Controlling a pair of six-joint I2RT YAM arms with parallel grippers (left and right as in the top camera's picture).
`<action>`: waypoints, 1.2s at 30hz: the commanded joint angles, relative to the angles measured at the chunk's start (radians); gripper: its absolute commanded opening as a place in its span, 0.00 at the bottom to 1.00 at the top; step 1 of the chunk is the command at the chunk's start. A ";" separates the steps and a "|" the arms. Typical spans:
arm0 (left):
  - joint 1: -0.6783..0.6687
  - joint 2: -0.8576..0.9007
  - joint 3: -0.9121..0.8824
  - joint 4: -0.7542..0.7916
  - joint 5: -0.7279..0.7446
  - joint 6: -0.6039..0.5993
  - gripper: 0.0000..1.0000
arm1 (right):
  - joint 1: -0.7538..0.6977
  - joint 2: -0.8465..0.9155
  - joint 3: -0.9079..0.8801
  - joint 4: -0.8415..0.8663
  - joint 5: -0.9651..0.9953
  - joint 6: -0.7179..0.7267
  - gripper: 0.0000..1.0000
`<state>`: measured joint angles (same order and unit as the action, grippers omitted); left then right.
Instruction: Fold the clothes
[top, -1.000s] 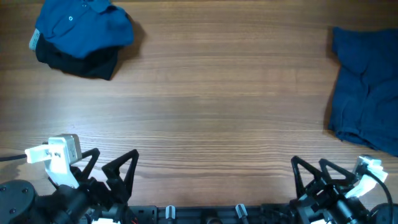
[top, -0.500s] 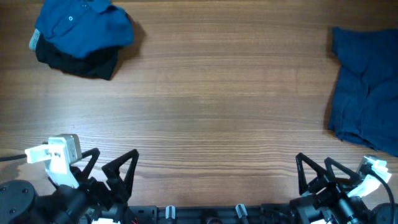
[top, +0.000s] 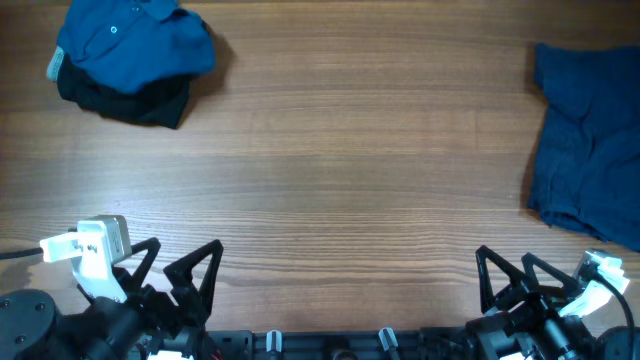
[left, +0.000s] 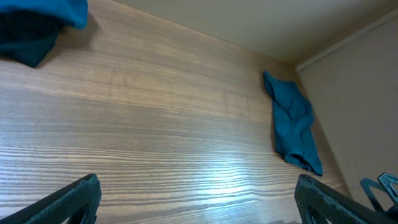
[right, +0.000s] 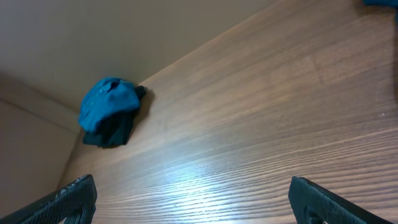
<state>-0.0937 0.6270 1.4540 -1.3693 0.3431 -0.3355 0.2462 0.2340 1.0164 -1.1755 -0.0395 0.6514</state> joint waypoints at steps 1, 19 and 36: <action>-0.007 -0.002 -0.005 0.003 0.016 -0.010 1.00 | -0.060 -0.016 0.006 -0.034 0.074 0.003 1.00; -0.007 -0.002 -0.005 0.003 0.016 -0.010 1.00 | -0.258 -0.175 -0.462 0.587 -0.068 -0.240 1.00; -0.007 -0.002 -0.005 0.003 0.016 -0.010 1.00 | -0.248 -0.230 -0.808 1.050 -0.168 -0.348 1.00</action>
<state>-0.0937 0.6270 1.4536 -1.3693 0.3431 -0.3355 -0.0055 0.0212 0.2558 -0.1638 -0.1638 0.3805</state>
